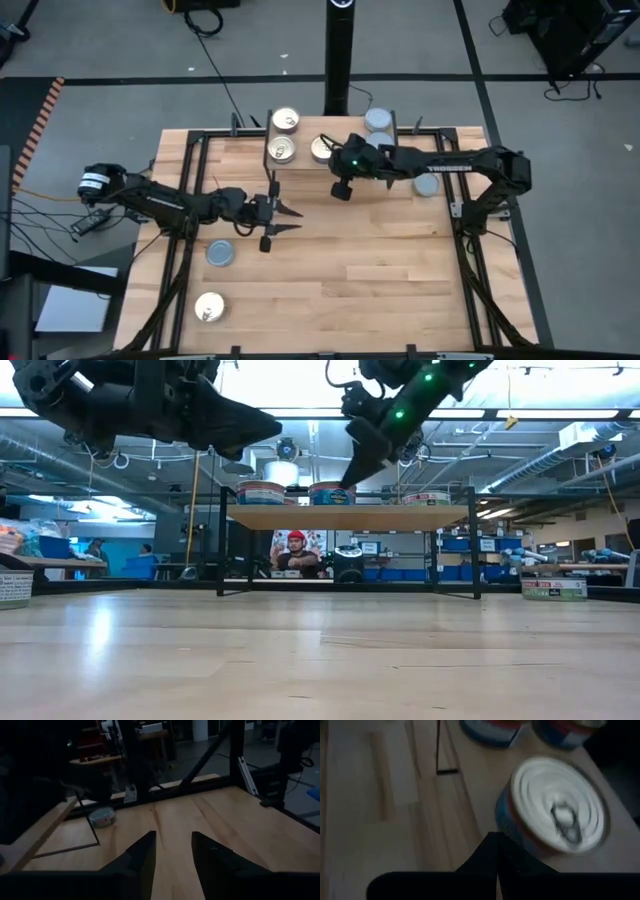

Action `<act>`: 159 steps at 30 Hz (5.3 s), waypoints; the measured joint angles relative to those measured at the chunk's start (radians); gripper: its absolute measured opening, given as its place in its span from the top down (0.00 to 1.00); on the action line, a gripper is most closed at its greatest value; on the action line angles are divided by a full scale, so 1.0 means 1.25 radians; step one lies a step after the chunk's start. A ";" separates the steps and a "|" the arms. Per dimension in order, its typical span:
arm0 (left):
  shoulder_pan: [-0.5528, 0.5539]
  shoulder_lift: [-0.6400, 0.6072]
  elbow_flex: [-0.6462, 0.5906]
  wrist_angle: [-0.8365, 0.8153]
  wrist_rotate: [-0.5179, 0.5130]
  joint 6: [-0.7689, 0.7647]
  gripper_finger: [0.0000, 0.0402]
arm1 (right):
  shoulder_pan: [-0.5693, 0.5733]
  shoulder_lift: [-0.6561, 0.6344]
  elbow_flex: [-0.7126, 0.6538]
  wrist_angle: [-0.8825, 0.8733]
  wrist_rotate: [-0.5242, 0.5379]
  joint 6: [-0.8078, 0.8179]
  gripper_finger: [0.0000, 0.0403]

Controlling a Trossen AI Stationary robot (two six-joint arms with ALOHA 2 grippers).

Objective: Stack canned seafood by type on shelf
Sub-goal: Put the top blue tuna can on the shelf

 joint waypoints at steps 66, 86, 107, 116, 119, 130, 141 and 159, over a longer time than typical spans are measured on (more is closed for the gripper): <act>0.018 0.005 0.001 0.031 0.000 0.004 0.67 | -0.092 0.251 0.294 -0.102 -0.140 -0.096 0.98; 0.018 0.006 0.001 0.031 0.000 0.006 0.67 | -0.133 0.225 0.295 -0.094 -0.132 -0.112 0.98; 0.018 0.006 0.001 0.031 0.000 0.006 0.67 | -0.171 0.208 0.295 -0.039 -0.157 -0.130 0.98; 0.018 0.006 0.001 0.028 0.000 0.006 0.67 | -0.192 0.198 0.295 -0.125 -0.066 -0.105 0.98; 0.018 0.006 0.001 0.029 0.000 0.006 0.67 | -0.192 0.197 0.295 -0.119 -0.061 -0.105 0.98; 0.017 0.006 0.001 0.025 0.000 0.006 0.67 | -0.225 0.192 0.295 -0.126 0.067 -0.037 0.98; 0.017 0.006 0.001 0.026 0.000 0.005 0.67 | -0.262 0.218 0.293 -0.094 -0.048 -0.024 0.98; 0.017 0.006 0.001 0.025 0.000 0.005 0.67 | -0.261 0.221 0.294 -0.061 -0.090 -0.031 0.98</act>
